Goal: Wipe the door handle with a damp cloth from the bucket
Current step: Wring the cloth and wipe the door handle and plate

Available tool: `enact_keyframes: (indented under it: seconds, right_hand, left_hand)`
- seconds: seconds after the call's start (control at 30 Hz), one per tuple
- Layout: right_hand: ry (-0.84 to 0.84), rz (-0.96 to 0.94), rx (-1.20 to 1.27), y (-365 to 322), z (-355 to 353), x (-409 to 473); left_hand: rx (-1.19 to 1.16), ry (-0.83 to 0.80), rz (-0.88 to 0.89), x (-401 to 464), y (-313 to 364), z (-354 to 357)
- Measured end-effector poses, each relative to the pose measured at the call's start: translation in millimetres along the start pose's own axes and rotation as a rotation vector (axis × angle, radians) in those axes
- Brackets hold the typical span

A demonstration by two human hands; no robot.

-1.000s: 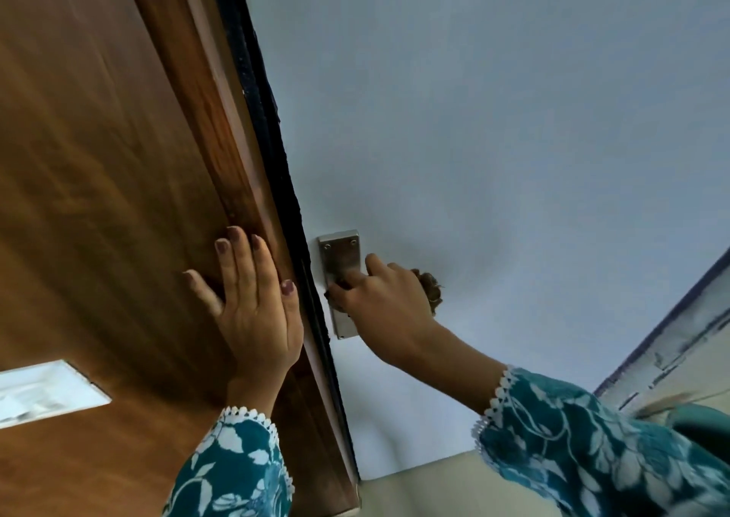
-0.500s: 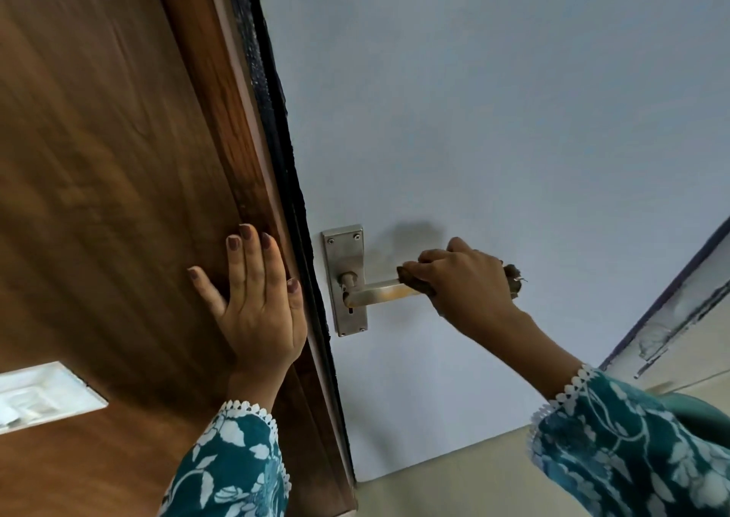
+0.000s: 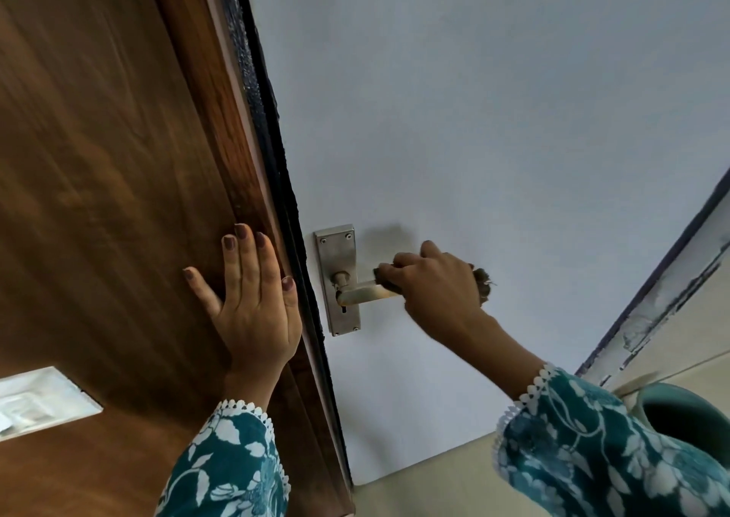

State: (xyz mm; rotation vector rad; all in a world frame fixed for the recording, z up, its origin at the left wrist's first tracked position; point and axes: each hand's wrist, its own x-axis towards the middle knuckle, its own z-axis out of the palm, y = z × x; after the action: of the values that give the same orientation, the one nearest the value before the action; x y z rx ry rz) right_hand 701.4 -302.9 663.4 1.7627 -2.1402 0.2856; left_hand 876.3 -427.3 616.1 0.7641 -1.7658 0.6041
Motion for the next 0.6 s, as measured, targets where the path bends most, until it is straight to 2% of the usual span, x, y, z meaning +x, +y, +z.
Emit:
enact_keyframes:
  seconds: [0.17,0.43,0.53,0.6]
  right_hand:
    - [-0.010,0.145,-0.078,34.0,4.4,-7.3]
    - [0.053,0.038,-0.029,4.0,12.5,-2.2]
    - [0.133,0.137,0.043,28.1,21.4,-10.4]
    - [0.090,0.258,0.221,41.1,26.2,-16.4]
  left_hand:
    - [0.004,0.020,0.002,-0.6,-0.2,1.6]
    - [-0.001,0.025,0.015,-1.0,-1.2,1.7]
    - [-0.015,0.020,0.026,-1.6,-2.4,1.3]
    - [-0.011,0.029,0.021,-2.9,-1.7,2.5]
